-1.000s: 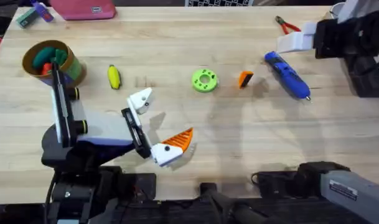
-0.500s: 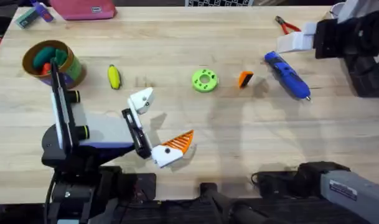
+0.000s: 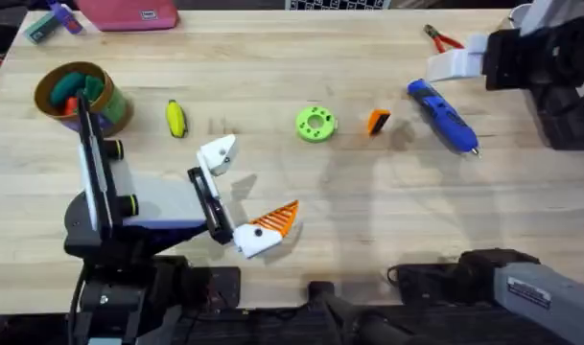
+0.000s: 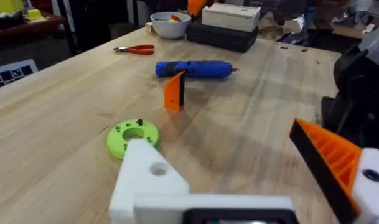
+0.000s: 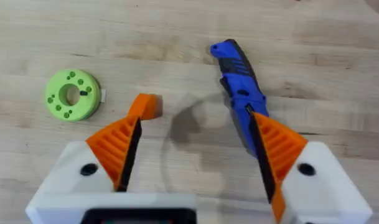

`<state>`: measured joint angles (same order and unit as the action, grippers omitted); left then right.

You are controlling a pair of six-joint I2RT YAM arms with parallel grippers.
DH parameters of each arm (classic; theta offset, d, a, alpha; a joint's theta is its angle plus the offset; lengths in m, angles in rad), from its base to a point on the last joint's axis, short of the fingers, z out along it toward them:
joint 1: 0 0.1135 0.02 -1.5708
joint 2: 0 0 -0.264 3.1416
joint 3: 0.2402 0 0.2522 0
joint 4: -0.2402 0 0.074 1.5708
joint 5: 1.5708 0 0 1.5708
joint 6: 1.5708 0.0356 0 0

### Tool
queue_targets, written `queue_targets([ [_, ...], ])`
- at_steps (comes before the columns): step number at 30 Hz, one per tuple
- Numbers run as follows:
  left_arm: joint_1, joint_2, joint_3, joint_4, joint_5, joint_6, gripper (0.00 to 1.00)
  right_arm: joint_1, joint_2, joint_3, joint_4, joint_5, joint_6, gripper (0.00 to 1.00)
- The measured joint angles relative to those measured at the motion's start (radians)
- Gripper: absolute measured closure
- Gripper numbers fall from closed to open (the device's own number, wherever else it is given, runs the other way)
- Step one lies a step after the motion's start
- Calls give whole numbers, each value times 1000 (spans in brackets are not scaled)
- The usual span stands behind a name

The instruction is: Pick up the gripper from the table and insert it into the empty holder that is missing its gripper. Then pick up a screw, insert it into the mounting hole, and use the screwdriver to tighten it. Finally, clean up the table by picking up the vegetable and placing it into the bucket.

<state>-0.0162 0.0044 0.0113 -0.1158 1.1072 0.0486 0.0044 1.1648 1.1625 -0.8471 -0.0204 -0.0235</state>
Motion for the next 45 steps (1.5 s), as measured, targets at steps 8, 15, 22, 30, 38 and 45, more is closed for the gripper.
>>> queue_targets([
  [8, 0, 0, 0, 0, 0, 1, 14, 0, 0, 0, 0, 0, 0, 8],
  [15, 0, 0, 0, 0, 0, 1, 15, 0, 0, 0, 0, 0, 0, 8],
  [22, 0, 0, 0, 0, 0, 1, 16, 0, 0, 0, 0, 0, 0, 8],
  [30, 0, 0, 0, 0, 0, 1, 15, 0, 0, 0, 5, 0, 2, 8],
  [38, 0, 0, 0, 0, 0, 1, 15, 72, 36, 14, -30, 52, 164, 8],
  [45, 0, 0, 0, 0, 0, 2, 15, 211, 225, 196, -267, 117, 291, 8],
])
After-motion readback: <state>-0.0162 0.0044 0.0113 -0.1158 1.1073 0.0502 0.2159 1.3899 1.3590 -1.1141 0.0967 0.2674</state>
